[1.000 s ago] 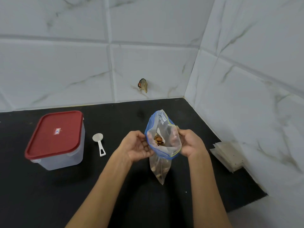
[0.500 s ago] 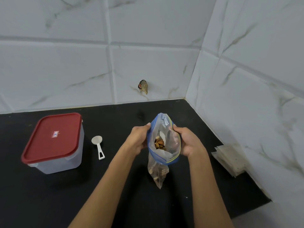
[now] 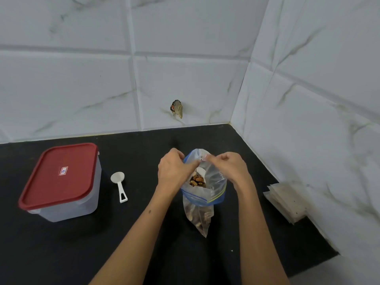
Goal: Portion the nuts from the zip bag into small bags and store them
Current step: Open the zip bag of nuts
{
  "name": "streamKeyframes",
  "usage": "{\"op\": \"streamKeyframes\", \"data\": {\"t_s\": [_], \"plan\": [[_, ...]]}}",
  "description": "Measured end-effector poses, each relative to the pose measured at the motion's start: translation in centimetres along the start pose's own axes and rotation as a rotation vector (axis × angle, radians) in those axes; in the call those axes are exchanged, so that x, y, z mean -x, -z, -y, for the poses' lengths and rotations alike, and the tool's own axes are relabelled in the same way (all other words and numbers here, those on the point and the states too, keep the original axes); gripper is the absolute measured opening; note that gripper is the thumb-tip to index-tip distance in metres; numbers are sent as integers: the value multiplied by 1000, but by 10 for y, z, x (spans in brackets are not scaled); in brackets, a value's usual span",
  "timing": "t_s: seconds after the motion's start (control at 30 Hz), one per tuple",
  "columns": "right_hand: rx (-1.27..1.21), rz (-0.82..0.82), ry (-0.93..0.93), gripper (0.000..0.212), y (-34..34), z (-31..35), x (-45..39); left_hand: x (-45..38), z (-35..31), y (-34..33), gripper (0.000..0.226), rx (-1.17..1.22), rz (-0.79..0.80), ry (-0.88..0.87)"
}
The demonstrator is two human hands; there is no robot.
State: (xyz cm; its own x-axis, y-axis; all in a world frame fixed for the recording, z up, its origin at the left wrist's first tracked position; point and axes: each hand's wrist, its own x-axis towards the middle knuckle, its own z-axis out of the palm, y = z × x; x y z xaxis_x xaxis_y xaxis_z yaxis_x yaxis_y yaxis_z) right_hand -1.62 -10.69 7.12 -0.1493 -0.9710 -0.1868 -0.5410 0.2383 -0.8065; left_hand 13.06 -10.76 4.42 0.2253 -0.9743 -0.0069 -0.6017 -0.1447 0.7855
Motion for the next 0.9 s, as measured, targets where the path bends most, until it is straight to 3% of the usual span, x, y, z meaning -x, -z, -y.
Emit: {"op": "streamKeyframes", "data": {"t_s": [0.13,0.23,0.37,0.43,0.5,0.57,0.67,0.8,0.9], "plan": [[205,-116,60,21,-1,-3,-3,-4,1,5,10,8,-66,-32],[201,-227,42,17,5,-11,-6,-6,6,12,23,64,-27,-87],[254,-179,68,19,4,-9,-5,-2,-1,17,52,-21,17,-74],[259,-199,95,15,1,-6,-4,0,-6,18,47,-117,47,-83],[275,-295,98,11,0,-5,-3,2,-7,22,28,-188,53,-119],[266,-369,76,15,3,-7,0,5,-3,28,18,-197,33,-144],[295,-306,49,25,9,-6,6,14,-3,33,14,-168,78,-148],[334,-122,-93,61,0,9,26,31,-12,21,47,-320,95,-59],[418,-111,-104,64,-11,10,38,41,-15,13,26,-371,84,-71]]}}
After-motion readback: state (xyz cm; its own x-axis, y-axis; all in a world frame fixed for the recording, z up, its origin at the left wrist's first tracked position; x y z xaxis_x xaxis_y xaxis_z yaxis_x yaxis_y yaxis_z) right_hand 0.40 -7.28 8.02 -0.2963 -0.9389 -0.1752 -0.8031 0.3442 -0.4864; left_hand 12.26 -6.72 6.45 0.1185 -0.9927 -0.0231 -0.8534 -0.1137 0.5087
